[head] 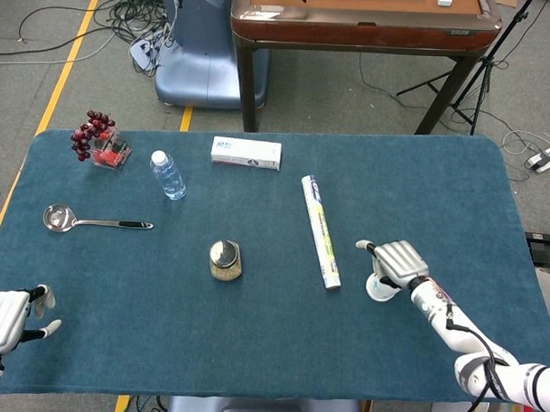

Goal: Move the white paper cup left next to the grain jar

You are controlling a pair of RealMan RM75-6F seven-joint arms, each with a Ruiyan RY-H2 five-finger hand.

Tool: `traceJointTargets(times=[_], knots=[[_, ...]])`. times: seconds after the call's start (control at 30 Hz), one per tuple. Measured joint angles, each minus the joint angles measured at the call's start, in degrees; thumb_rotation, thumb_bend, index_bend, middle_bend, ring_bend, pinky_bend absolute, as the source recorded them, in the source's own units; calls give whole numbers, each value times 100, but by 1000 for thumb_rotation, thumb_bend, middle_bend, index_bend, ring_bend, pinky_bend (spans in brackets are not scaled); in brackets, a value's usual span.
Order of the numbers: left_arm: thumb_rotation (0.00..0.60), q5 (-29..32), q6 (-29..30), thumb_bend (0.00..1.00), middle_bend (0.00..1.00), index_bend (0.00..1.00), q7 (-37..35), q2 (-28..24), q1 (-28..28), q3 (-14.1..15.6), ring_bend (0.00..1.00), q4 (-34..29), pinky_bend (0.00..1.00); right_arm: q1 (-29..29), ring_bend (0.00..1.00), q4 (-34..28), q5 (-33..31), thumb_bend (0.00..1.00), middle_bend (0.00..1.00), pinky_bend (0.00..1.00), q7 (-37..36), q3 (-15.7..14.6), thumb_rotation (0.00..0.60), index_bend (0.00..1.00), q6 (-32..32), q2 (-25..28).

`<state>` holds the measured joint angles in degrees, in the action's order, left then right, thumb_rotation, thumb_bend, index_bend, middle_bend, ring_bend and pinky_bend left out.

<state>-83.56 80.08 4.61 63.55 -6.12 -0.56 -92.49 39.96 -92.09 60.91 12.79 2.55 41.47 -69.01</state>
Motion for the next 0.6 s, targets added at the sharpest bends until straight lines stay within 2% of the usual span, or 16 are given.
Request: traceJointTargets(times=[0.6], knots=[[600,0,-26,90,669,581,18,12,-12,10,647,5,828,-136,497,-243,283,1000,558,372,-28,-205,600,160,149,133]])
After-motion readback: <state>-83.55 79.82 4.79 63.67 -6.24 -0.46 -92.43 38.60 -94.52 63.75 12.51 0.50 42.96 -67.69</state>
